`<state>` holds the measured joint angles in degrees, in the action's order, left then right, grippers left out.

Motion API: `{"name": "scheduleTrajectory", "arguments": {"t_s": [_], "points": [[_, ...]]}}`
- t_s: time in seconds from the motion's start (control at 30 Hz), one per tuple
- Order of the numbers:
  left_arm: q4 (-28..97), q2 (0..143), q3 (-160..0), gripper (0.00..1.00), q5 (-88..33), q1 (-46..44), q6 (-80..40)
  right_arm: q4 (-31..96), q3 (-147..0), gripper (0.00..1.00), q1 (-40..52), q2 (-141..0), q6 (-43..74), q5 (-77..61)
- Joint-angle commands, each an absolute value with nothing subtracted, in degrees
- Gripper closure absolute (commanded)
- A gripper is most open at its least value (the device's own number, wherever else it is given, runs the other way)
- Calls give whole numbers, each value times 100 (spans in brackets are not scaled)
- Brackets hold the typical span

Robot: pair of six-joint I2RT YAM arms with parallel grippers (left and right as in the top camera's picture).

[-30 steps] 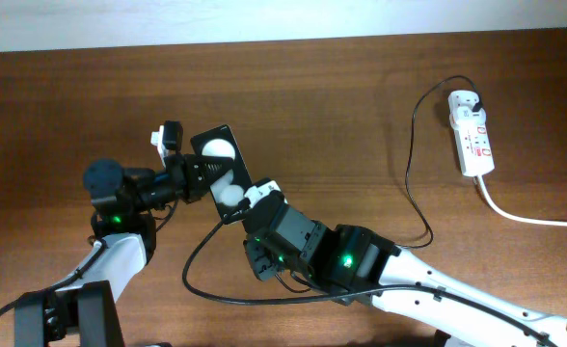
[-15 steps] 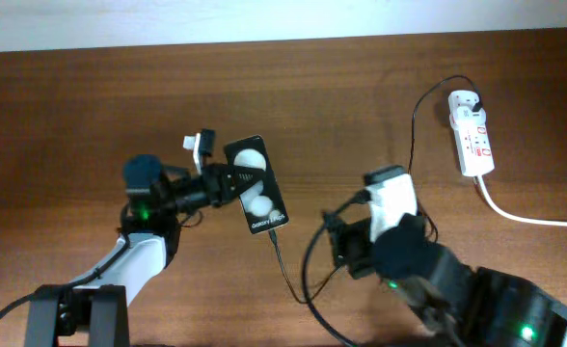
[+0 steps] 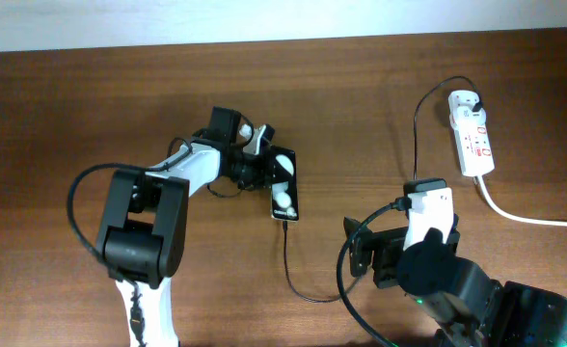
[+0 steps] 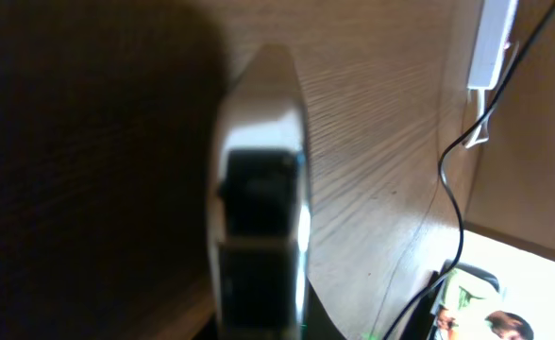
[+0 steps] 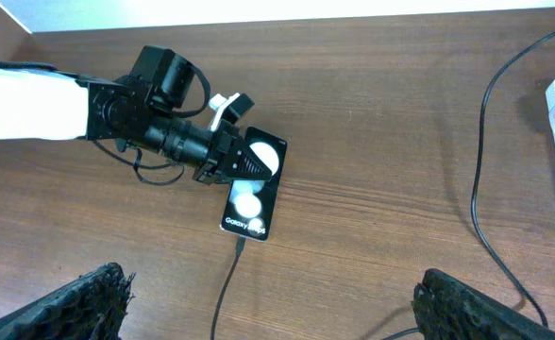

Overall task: Plug charger to phone and switch on socket
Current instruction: 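Lower the phone onto the table with left gripper and release it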

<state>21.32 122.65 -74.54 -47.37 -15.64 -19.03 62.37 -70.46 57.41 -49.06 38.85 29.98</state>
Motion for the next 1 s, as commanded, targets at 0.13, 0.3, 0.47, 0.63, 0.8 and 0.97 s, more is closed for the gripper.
{"name": "scheduleTrajectory", "arguments": {"t_s": [0.13, 0.3, 0.47, 0.63, 0.8, 0.97], "points": [[2285, 12589, -7559, 67, -4501, -1616, -1745, 6370, -7116, 0, 5732, -4866, 3970, 3068], [2633, 12589, -7559, 18, -3227, -1765, -1675, 6390, -7116, 0, 5732, -4866, 3970, 3072], [2954, 12589, -7559, 1, -2268, -1874, -1660, 6392, -7116, 0, 5732, -4869, 3970, 3072], [3166, 12589, -7559, 1, -2265, -1863, -1660, 6394, -7116, 0, 5732, -4869, 3970, 3070], [3286, 12589, -7559, 0, -2235, -1859, -1660, 6416, -7113, 1, 5732, -4869, 3970, 3070], [3524, 12589, -7559, 1, -1516, -1859, -1662, 6418, -7113, 1, 5732, -4869, 3970, 3068]]}}
